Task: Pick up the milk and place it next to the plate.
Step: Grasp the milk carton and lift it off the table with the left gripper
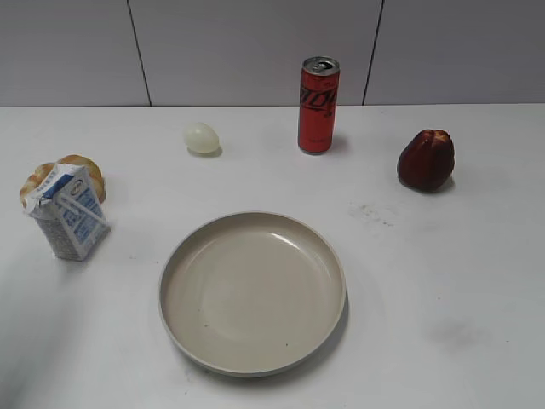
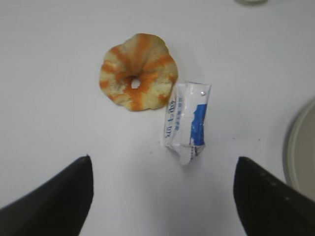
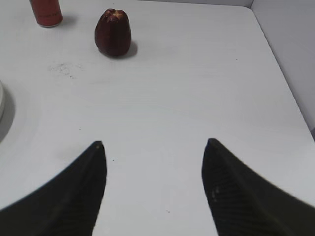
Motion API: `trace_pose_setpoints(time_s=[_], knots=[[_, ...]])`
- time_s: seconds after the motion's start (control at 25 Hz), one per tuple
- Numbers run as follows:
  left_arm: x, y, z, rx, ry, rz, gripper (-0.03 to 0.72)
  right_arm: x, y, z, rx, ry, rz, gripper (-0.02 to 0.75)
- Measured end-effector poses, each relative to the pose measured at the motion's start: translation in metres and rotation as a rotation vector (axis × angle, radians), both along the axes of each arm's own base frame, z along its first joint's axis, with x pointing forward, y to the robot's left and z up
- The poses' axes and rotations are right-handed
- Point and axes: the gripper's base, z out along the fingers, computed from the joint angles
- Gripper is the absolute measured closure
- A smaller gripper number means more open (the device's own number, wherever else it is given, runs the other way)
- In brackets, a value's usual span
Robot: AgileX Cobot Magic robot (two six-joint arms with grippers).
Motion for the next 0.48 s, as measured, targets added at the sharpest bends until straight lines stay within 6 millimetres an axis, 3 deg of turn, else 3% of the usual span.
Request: trace_pose_setpoints(time_s=[0.24, 0.48], knots=[[0.053, -0.025, -0.035, 0.02, 0.216, -0.082, 0.003, 0.0, 0.0, 0.0, 0.0, 0.0, 0.0, 0.271], [0.079, -0.044, -0.078, 0.044, 0.328, -0.132, 0.003, 0.0, 0.0, 0.0, 0.0, 0.0, 0.0, 0.271]])
